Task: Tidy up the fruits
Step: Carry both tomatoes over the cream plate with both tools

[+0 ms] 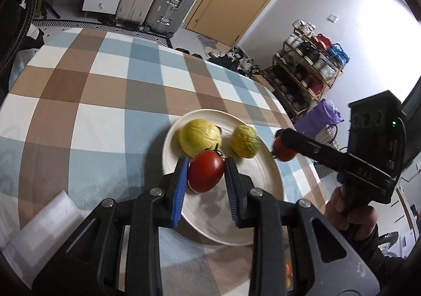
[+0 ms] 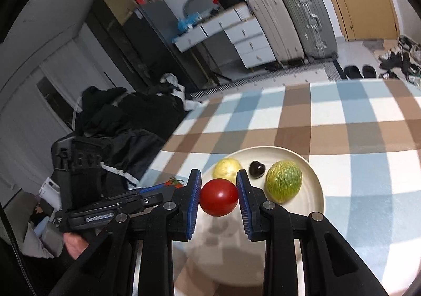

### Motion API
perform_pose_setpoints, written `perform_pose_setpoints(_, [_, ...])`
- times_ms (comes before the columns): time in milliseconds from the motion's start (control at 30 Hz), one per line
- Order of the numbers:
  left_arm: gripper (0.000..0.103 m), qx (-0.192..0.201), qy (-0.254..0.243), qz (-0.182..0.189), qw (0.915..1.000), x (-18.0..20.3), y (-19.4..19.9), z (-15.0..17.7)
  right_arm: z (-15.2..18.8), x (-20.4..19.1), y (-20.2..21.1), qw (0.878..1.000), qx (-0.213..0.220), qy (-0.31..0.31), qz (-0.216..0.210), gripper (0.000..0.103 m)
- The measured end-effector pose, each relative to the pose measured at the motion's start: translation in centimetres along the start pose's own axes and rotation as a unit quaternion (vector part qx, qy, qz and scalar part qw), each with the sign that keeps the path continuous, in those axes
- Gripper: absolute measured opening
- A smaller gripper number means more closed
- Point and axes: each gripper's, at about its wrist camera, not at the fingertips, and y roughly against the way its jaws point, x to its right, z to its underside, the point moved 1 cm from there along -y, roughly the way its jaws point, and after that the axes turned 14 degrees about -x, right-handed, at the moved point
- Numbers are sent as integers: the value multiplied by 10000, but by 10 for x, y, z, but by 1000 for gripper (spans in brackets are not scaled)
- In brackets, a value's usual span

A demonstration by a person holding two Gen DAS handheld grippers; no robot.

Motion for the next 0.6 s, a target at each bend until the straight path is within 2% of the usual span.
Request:
perform_pose_setpoints(133, [25,-85,21,-42,10000,-7,-15,-5,-10,11,-31,9995,-240,-160,-115,28])
perform_pose_setpoints(233, [25,-114,5,-118,9999,-10,-22,-6,-11,13,-48,9991,-383,-152,-17,28])
perform_pose_setpoints(400, [25,-200,-3,-162,9997,-12,-35,-8,-8,17,-59,9984,-447,-170,288,28])
perform_pose_setpoints(600, [25,-219,-14,-279,9994,-12,-40,-10,-7,26,-66,9978,-496,-309,310,28])
